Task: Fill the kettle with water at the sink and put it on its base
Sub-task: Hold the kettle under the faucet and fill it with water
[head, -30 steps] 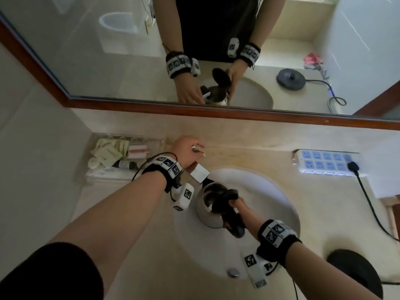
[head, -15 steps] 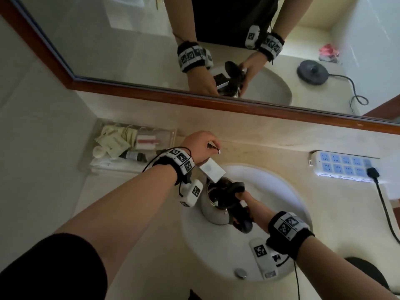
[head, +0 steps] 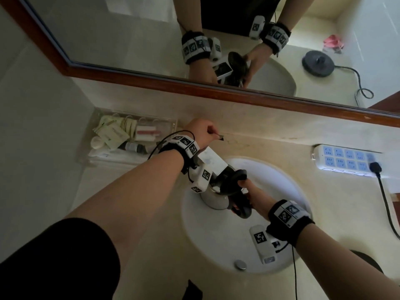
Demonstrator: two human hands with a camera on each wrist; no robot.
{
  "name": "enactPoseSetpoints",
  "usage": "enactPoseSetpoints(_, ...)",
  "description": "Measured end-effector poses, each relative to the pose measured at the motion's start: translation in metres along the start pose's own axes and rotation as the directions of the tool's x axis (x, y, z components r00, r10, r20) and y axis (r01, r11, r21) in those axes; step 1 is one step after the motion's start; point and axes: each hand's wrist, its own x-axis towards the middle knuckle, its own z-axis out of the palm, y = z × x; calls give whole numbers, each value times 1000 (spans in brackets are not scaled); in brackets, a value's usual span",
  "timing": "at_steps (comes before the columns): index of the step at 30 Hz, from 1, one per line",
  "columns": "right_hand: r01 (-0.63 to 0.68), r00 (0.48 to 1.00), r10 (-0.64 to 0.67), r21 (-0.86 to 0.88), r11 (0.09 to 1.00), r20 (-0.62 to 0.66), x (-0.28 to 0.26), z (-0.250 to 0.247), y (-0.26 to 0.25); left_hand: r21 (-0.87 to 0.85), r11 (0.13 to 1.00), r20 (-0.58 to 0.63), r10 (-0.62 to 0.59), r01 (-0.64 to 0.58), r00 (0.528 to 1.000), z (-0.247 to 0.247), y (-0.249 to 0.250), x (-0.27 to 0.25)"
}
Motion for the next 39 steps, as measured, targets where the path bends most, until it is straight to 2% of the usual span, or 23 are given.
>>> enactPoseSetpoints(7,24,1000,-23,-32,999,15,1,0,7,-2,999,-36,-46,46,998,-1,1,0)
enactPoseSetpoints(39,54,998,-53,-29,998,26,-7,5,4,18,999,-69,-33,35,997,-3,2,-1)
